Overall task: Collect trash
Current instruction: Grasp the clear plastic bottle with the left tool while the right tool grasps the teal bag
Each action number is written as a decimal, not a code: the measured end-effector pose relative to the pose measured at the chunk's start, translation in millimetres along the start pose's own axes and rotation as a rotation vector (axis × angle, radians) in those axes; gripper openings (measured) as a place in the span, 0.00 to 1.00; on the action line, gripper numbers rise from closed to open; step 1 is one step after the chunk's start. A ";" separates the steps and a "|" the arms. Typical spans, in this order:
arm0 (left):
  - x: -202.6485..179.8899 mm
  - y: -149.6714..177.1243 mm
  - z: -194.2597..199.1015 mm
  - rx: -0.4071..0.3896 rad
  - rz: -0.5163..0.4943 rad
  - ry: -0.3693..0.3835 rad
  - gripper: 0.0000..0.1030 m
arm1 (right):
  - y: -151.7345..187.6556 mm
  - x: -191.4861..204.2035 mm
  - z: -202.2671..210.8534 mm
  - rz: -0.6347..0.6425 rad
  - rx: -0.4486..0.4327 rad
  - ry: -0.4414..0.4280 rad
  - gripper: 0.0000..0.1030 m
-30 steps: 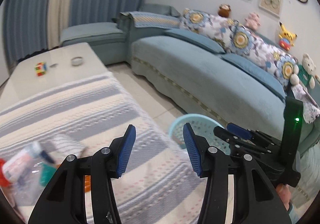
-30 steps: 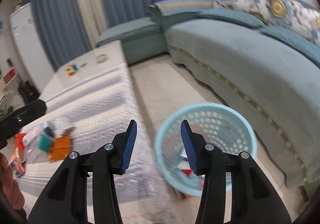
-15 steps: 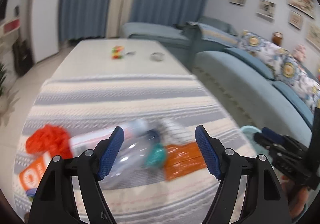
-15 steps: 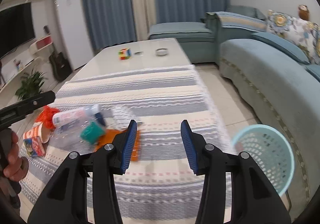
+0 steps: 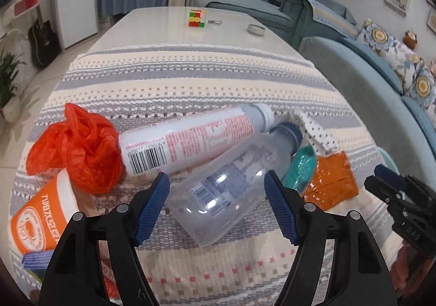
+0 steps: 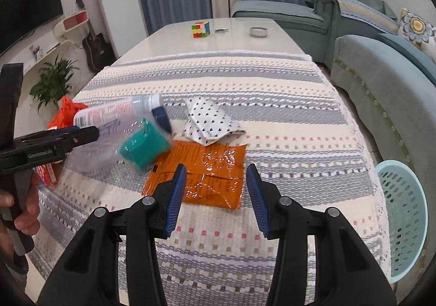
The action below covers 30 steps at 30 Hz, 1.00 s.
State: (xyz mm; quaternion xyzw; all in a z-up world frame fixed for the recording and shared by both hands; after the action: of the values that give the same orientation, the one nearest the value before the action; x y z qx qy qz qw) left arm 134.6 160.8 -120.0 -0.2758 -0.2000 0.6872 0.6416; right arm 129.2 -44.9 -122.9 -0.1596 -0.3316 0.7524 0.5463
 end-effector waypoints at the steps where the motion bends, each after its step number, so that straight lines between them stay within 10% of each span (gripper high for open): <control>1: -0.8 1.4 -0.3 0.005 -0.010 0.002 0.64 | 0.6 0.1 -0.7 0.000 0.002 -0.001 0.41; 8: -35.8 22.0 11.6 0.103 -0.093 0.128 0.60 | 0.5 -0.5 1.9 -0.031 0.010 -0.038 0.41; 17: -59.2 16.8 -32.9 0.169 -0.188 0.054 0.60 | -11.5 11.2 7.0 0.003 0.008 -0.067 0.41; 30: -37.6 43.6 -11.2 0.090 -0.054 0.096 0.53 | -5.7 24.7 -17.5 -0.021 0.074 -0.136 0.41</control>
State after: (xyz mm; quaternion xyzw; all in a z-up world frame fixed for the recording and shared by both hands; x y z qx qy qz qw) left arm 108.9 118.4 -151.4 -0.2739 -0.1454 0.6639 0.6805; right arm 135.2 -15.2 -128.8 -0.0841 -0.3415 0.7674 0.5361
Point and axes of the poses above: each gripper's, at about its wrist camera, not at the fingertips, and z roughly against the way its jaws point, x to its left, y to its underside, the point moved 6 cm from there along -z, roughly the way its jaws point, and after that the axes turned 3 degrees about -z, right-handed, at the moved point
